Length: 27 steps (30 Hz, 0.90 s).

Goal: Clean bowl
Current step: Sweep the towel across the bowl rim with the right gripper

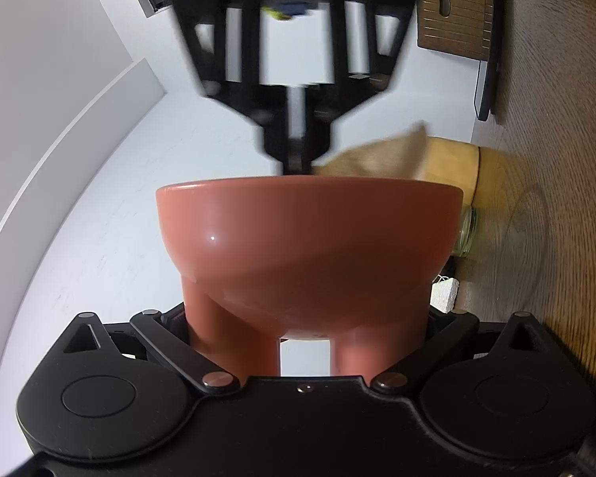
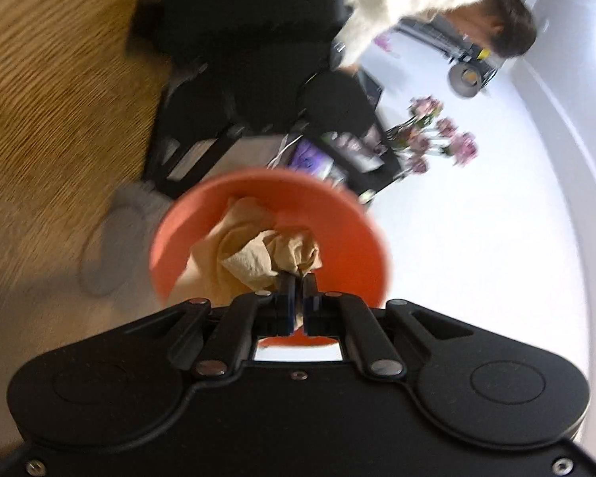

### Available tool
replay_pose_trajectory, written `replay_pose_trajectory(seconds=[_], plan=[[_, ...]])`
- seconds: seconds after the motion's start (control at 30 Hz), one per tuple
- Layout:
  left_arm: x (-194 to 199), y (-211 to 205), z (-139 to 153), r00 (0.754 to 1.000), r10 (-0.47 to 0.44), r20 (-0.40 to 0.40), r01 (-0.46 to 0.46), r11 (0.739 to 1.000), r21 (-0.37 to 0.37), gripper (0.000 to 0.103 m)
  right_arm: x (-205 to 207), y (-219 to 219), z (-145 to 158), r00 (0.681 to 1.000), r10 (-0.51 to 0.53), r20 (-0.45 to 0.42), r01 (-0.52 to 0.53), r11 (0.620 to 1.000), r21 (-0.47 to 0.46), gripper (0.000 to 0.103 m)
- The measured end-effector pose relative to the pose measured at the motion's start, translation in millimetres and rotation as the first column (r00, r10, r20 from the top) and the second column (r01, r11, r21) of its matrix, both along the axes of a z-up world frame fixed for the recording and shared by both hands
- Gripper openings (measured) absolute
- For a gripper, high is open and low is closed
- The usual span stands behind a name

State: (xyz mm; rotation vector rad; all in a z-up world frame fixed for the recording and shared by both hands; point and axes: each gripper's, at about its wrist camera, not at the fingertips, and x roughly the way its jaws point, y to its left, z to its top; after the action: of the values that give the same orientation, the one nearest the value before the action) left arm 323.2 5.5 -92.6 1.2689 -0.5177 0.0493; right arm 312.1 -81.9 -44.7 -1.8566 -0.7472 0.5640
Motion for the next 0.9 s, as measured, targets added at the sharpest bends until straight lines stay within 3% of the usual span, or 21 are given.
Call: replay_pose_trajectory(seconds=[0.13,0.23,0.33,0.5,0.67,0.77,0.9], plan=[[-0.5,-0.5,0.0,1.0,0.0,0.0,0.0,1.0,0.0,0.098,1.2,9.7,-22.8,1.0,-0.013,-0.011,0.012,0.998,-0.058,0.003],[0.1,-0.9,-0.1,1.0,0.0,0.0,0.0,1.0,0.0,0.098,-10.4,10.6,-26.1,0.999,0.01,-0.031,-0.012,0.999,-0.052,0.003],[0.3,-1.0,-0.2,1.0,0.0,0.0,0.0,1.0,0.0,0.098,-24.7,-19.0,-34.6,0.998,0.054,-0.01,-0.054,0.998,-0.031,0.003],[0.6,-1.1,-0.4,1.0,0.0,0.0,0.0,1.0,0.0,0.098,-37.4,-18.2,-18.2,0.988,0.121,0.095,-0.122,0.992,0.004,0.003],[0.5,-1.1,-0.3,1.0,0.0,0.0,0.0,1.0,0.0,0.098,-35.7,-16.1,13.5,0.978,0.109,0.178,-0.126,0.988,0.084,0.003],[0.9,-1.3,-0.5,1.0,0.0,0.0,0.0,1.0,0.0,0.098,-26.4,-14.3,38.4,0.978,0.076,0.192,-0.104,0.985,0.138,0.003],[0.9,-1.3,-0.5,1.0,0.0,0.0,0.0,1.0,0.0,0.098,-8.0,-10.6,46.0,0.982,0.045,0.182,-0.079,0.979,0.188,0.003]])
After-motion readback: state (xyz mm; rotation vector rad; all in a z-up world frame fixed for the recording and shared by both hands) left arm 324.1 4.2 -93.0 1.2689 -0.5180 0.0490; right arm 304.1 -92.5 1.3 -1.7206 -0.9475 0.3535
